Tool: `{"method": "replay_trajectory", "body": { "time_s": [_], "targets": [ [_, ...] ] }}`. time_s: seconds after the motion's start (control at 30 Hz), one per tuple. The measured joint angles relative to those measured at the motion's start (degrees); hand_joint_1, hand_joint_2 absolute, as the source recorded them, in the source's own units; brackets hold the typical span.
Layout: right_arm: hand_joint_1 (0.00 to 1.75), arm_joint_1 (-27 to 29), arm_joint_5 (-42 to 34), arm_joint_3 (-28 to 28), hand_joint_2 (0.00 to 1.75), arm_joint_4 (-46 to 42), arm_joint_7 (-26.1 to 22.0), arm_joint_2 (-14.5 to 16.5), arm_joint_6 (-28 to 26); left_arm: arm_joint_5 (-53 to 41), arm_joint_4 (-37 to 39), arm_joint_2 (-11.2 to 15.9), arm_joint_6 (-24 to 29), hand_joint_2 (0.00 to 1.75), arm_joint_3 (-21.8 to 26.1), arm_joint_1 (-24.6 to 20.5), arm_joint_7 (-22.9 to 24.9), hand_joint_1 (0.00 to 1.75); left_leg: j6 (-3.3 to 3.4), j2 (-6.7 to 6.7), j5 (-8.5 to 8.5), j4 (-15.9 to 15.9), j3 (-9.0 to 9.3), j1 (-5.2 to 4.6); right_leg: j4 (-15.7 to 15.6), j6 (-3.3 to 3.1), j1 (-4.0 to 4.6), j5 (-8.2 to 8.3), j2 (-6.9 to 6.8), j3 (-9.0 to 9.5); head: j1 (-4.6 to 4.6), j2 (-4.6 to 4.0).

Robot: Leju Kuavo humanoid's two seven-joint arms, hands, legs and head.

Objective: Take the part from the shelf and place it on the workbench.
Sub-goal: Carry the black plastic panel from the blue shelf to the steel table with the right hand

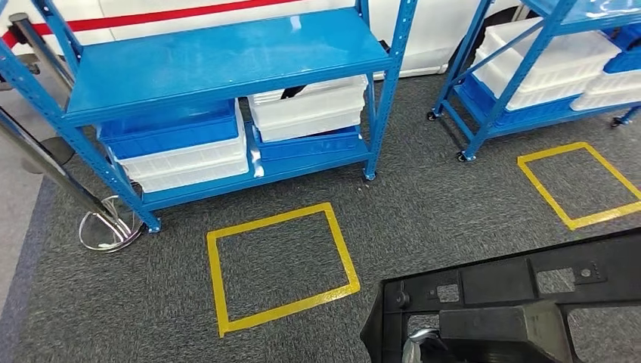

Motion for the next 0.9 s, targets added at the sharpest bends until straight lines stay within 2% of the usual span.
{"method": "replay_trajectory", "body": {
  "time_s": [0.03,0.07,0.1,0.17,0.2,0.23,0.3,0.33,0.37,0.43,0.47,0.5,0.53,0.57,0.6,0.67,0.7,0.73,0.8,0.83,0.87,0.9],
  "targets": [
    [1.75,0.33,0.19,-0.32,1.75,0.0,0.0,0.21,0.15,-0.03,0.0,-0.01,-0.01,1.75,0.01,-0.03,0.03,0.0,-0.06,0.78,0.03,0.07,-0.17,0.01,-0.07,0.17,-0.19,0.63,-0.2,0.29,0.01,0.01],
    [1.75,0.6,0.32,-0.6,1.75,-0.01,0.0,0.43,0.26,-0.06,0.0,-0.02,-0.04,1.75,0.01,-0.08,0.03,0.0,-0.15,1.55,0.03,0.16,-0.26,0.02,-2.29,0.27,-0.37,2.12,-0.58,1.73,0.01,0.01],
    [1.75,0.79,0.42,-0.81,1.75,-0.03,-0.01,0.62,0.36,-0.08,0.0,-0.04,-0.06,1.75,0.01,-0.14,0.03,0.0,-0.31,2.26,-0.01,0.3,-0.24,0.03,-6.09,0.29,-0.48,3.95,-1.5,4.06,0.01,0.01],
    [1.75,0.94,0.56,-1.07,1.75,-0.11,-0.01,0.95,0.46,-0.1,0.0,-0.05,-0.11,1.75,0.01,-0.25,0.04,0.0,-0.95,3.39,-0.21,0.64,-0.17,-0.19,-12.91,-0.23,-0.26,6.01,-3.92,7.86,-0.04,0.0],
    [1.75,1.0,0.62,-1.16,1.75,-0.18,-0.02,1.08,0.52,-0.1,0.0,-0.04,-0.11,1.75,0.01,-0.34,0.04,0.0,-1.36,3.86,-0.26,0.77,-0.05,-0.32,-14.55,-0.63,-0.06,6.26,-4.62,8.61,-0.13,0.0],
    [1.75,1.09,0.7,-1.25,1.75,-0.23,0.01,1.23,0.6,-0.12,0.0,-0.04,-0.13,1.75,0.01,-0.43,0.05,0.0,-1.76,4.31,-0.25,0.8,0.03,-0.42,-14.88,-1.09,0.16,6.15,-4.6,8.53,-0.24,0.0],
    [1.75,1.42,1.02,-1.5,1.75,-0.3,0.15,1.62,1.01,-0.27,0.0,-0.04,-0.18,1.75,0.01,-0.66,0.05,0.0,-2.46,4.95,-0.27,0.89,0.2,-0.24,-15.05,-1.98,0.19,6.64,-3.32,8.12,-0.37,0.01],
    [1.75,1.57,1.24,-1.66,1.75,-0.33,0.25,1.9,1.37,-0.38,0.0,-0.05,-0.23,1.75,0.01,-0.73,0.05,0.0,-2.76,4.19,-0.91,1.49,-0.05,-0.09,-15.19,-2.48,0.12,6.95,-2.73,7.94,-0.42,0.01],
    [1.75,1.68,1.49,-1.84,1.75,-0.37,0.35,2.22,1.84,-0.49,0.0,-0.05,-0.28,1.75,0.01,-0.74,0.05,0.0,-3.0,2.85,-2.23,3.07,-0.71,0.08,-15.34,-2.95,0.05,7.28,-2.13,7.73,-0.5,0.01],
    [1.75,1.77,2.09,-2.27,1.75,-0.42,0.45,2.91,3.02,-0.61,0.0,-0.06,-0.35,1.75,0.01,-0.55,0.05,0.0,-3.24,-0.45,-6.34,9.57,-3.4,0.25,-15.4,-3.61,0.08,7.75,-0.86,7.26,-0.74,0.0],
    [1.75,1.79,2.34,-2.5,1.75,-0.42,0.48,3.2,3.56,-0.63,0.0,-0.06,-0.36,1.75,0.02,-0.39,0.05,0.0,-3.27,-1.27,-8.07,13.41,-5.0,0.26,-15.32,-3.78,0.21,7.88,-0.11,7.02,-0.83,0.0],
    [1.75,1.83,2.57,-2.75,1.75,-0.42,0.49,3.47,4.05,-0.65,0.0,-0.06,-0.36,1.75,0.02,-0.27,0.05,0.0,-3.22,-1.66,-8.84,16.14,-6.12,0.23,-15.21,-3.88,0.36,7.97,0.71,6.84,-0.86,0.0],
    [1.75,1.87,2.74,-2.99,1.75,-0.42,0.5,3.72,4.39,-0.66,0.0,-0.06,-0.37,1.75,0.02,-0.2,0.05,0.0,-3.08,-1.83,-8.44,16.9,-6.4,0.2,-15.07,-3.92,0.52,8.02,1.54,6.71,-0.86,0.0],
    [1.75,1.91,2.91,-3.23,1.75,-0.42,0.51,3.97,4.72,-0.67,0.0,-0.07,-0.38,1.75,0.02,-0.19,0.05,0.0,-2.85,-2.02,-6.98,15.44,-5.69,0.18,-14.91,-3.93,0.67,8.04,2.4,6.65,-0.86,0.01],
    [1.75,1.93,3.05,-3.44,1.75,-0.42,0.52,4.21,4.98,-0.68,0.0,-0.06,-0.39,1.75,0.02,-0.2,0.05,0.0,-2.51,-2.58,-4.8,12.01,-4.09,0.15,-14.78,-3.92,0.8,8.04,3.23,6.66,-0.86,0.01],
    [1.75,1.9,3.21,-3.73,1.75,-0.42,0.54,4.62,5.33,-0.69,0.01,0.03,-0.41,1.75,0.03,-0.19,0.05,0.0,-1.67,-5.76,-1.76,4.77,-0.89,0.18,-14.55,-3.67,0.85,8.16,4.71,6.48,-0.67,0.01],
    [1.75,1.88,3.25,-3.84,1.75,-0.42,0.55,4.76,5.46,-0.69,0.02,0.07,-0.42,1.75,0.04,-0.13,0.05,0.0,-1.4,-7.06,-1.22,2.51,0.04,0.11,-14.44,-3.39,0.73,8.32,5.43,6.19,-0.65,0.01],
    [1.75,1.9,3.29,-3.95,1.75,-0.41,0.57,4.88,5.56,-0.7,0.03,0.09,-0.42,1.75,0.05,-0.1,0.05,0.0,-1.23,-7.85,-1.3,1.57,0.35,0.03,-14.38,-3.0,0.53,8.53,6.14,5.8,-0.63,0.01],
    [1.75,2.03,3.33,-4.23,1.75,-0.44,0.61,5.08,5.68,-0.71,0.03,0.05,-0.43,1.75,0.05,-0.15,0.06,0.0,-1.02,-6.69,-1.03,0.74,0.53,0.0,-14.36,-2.14,0.24,8.93,7.29,5.19,-0.76,0.01],
    [1.75,2.13,3.33,-4.37,1.75,-0.47,0.61,5.15,5.7,-0.71,0.03,0.02,-0.43,1.75,0.05,-0.26,0.05,0.0,-0.81,-5.94,-0.72,0.27,0.65,0.1,-13.99,-1.81,0.3,8.73,6.6,4.88,-0.72,0.01],
    [1.75,2.16,3.33,-4.51,1.75,-0.51,0.62,5.23,5.74,-0.71,0.04,-0.02,-0.43,1.75,0.05,-0.33,0.05,0.0,-0.55,-5.04,-0.39,-0.22,0.78,0.23,-12.77,-1.53,0.41,7.86,5.16,4.2,-0.58,0.01],
    [1.75,2.15,3.34,-4.63,1.75,-0.55,0.63,5.26,5.8,-0.71,0.04,-0.06,-0.43,1.75,0.05,-0.34,0.05,0.0,-0.34,-4.07,-0.13,-0.64,0.88,0.35,-10.38,-1.32,0.5,6.33,3.27,3.01,-0.43,0.01]
  ]
}}
